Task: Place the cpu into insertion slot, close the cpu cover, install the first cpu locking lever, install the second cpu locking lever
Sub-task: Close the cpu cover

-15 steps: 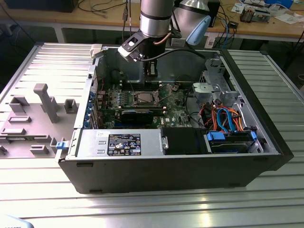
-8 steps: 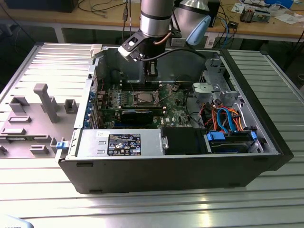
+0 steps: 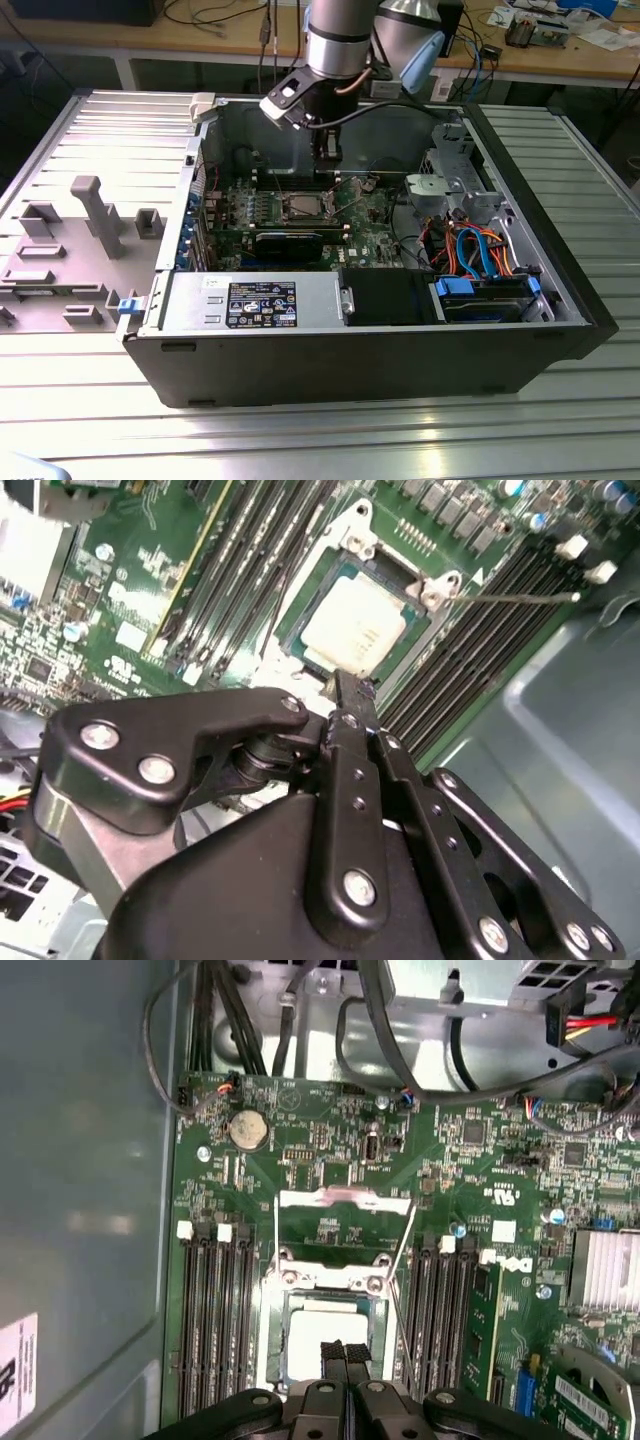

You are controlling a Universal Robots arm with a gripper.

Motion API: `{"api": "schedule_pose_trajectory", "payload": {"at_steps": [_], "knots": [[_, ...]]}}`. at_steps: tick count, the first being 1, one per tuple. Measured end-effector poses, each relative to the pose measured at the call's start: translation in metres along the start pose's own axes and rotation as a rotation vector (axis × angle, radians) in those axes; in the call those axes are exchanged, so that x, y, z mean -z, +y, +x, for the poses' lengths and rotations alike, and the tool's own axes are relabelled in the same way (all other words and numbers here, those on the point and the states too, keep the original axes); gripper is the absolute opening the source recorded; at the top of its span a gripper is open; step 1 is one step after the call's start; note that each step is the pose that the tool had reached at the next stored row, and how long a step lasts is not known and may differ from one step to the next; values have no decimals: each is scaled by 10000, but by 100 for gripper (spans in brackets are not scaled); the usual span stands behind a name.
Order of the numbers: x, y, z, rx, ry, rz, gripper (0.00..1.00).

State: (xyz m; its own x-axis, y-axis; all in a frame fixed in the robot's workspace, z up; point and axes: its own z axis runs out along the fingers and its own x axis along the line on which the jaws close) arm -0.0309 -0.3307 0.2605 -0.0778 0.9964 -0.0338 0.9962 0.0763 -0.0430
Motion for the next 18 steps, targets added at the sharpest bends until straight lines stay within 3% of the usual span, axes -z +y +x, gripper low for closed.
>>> {"api": "schedule_pose_trajectory", "payload": {"at_steps": [5,6,8,13,16,18], "knots": [[10,249,-20,2,4,39,11],[14,344,-27,3,5,69,11],[16,413,-32,4,10,93,11],[29,733,-57,11,22,277,11],[29,862,-66,14,29,363,11],[10,914,-67,2,35,422,11]]}}
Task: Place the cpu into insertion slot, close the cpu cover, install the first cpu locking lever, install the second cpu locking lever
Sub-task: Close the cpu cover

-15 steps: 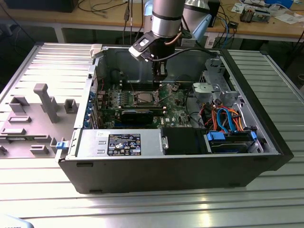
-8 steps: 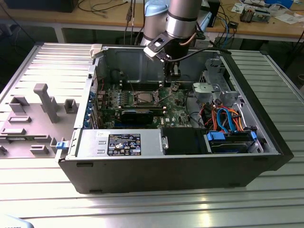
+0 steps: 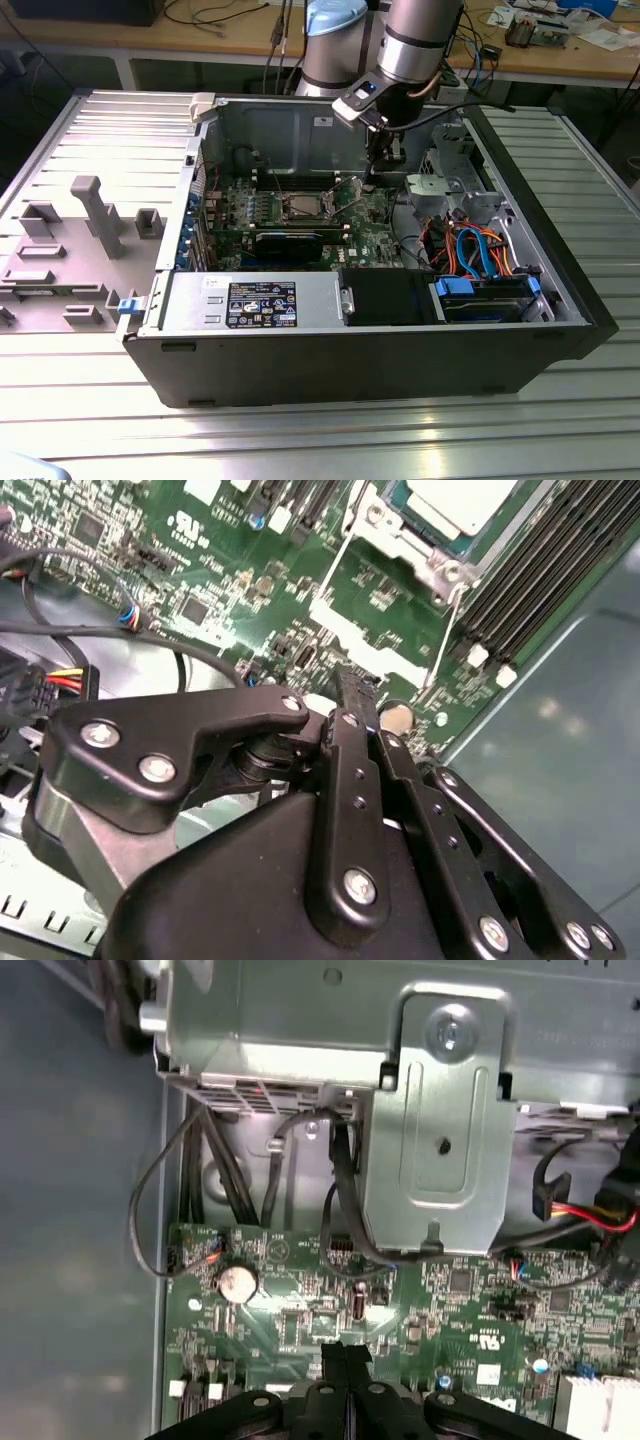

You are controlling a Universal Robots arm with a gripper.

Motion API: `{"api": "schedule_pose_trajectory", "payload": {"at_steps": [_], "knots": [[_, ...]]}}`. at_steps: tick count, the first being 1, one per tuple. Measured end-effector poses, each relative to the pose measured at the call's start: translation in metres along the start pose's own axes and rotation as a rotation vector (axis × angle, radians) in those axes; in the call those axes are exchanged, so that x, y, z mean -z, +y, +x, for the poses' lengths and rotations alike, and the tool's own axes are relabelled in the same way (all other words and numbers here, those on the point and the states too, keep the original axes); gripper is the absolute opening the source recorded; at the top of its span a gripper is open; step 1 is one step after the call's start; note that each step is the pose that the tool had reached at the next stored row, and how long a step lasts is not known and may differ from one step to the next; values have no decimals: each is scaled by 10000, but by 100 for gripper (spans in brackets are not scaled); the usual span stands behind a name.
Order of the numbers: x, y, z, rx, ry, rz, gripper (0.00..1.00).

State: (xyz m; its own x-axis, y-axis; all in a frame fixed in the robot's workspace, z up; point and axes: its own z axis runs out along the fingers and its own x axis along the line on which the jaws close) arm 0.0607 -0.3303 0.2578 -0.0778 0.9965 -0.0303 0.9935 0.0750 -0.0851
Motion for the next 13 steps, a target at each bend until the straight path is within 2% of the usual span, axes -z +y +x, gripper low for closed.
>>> {"api": "schedule_pose_trajectory", "payload": {"at_steps": [2,5,10,13], "knots": [[-26,45,2,-44,11,45,11],[-63,70,10,-158,24,83,11],[-147,73,21,-294,39,117,11],[-160,33,25,-308,44,117,11]]}}
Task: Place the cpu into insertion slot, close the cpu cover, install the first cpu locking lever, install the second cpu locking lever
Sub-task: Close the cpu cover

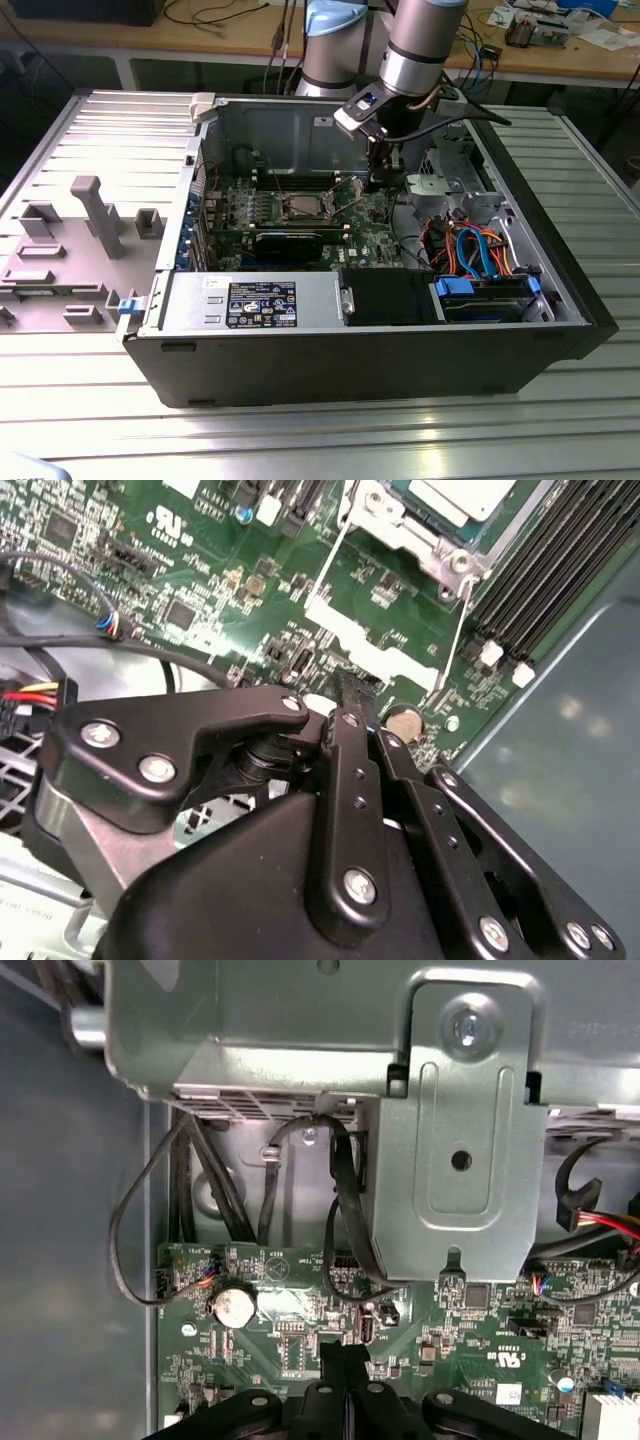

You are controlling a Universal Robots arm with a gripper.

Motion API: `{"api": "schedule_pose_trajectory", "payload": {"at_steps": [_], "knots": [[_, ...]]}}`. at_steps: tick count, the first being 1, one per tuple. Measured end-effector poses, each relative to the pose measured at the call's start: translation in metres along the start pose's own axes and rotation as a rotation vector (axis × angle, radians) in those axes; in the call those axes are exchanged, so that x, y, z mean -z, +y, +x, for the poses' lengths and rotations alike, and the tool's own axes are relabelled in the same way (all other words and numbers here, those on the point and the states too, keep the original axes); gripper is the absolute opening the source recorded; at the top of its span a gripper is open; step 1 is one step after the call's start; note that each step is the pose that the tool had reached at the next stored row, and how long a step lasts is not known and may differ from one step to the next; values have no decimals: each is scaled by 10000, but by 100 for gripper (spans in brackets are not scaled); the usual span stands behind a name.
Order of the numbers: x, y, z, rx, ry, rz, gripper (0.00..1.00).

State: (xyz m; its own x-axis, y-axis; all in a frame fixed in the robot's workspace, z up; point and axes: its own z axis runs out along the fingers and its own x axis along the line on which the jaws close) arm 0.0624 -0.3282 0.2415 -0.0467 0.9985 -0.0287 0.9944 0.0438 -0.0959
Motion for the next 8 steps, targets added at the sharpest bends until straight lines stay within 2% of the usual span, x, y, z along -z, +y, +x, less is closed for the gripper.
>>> {"api": "schedule_pose_trajectory", "payload": {"at_steps": [8], "knots": [[-11,-145,6,0,21,-63,11]]}}
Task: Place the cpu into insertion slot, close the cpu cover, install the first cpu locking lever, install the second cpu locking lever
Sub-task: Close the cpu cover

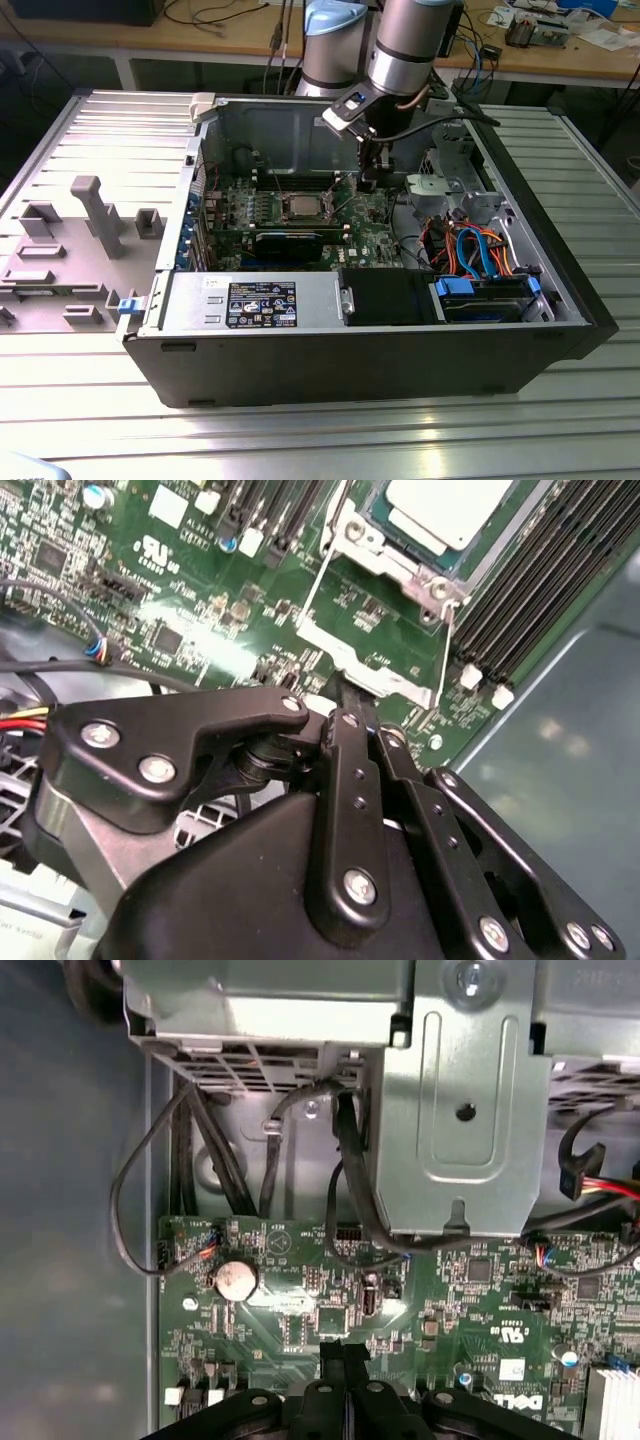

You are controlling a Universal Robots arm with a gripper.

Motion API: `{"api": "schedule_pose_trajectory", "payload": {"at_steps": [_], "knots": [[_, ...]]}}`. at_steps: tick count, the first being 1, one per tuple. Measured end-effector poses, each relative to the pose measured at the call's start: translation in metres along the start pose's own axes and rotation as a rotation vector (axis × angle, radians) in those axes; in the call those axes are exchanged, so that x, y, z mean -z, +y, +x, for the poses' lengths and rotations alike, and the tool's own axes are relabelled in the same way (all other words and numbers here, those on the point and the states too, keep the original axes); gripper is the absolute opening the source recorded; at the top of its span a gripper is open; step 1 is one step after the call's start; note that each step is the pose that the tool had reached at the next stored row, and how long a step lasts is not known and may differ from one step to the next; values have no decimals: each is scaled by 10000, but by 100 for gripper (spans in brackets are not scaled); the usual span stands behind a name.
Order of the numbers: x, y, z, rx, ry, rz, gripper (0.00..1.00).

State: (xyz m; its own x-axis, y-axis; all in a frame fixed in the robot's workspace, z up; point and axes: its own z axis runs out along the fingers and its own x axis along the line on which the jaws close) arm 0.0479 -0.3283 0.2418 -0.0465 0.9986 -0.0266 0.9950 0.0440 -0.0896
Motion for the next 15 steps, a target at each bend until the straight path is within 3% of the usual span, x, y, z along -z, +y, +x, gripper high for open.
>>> {"api": "schedule_pose_trajectory", "payload": {"at_steps": [8,15], "knots": [[-12,-133,6,6,76,-14,11],[-18,-202,10,6,76,-16,11]]}}
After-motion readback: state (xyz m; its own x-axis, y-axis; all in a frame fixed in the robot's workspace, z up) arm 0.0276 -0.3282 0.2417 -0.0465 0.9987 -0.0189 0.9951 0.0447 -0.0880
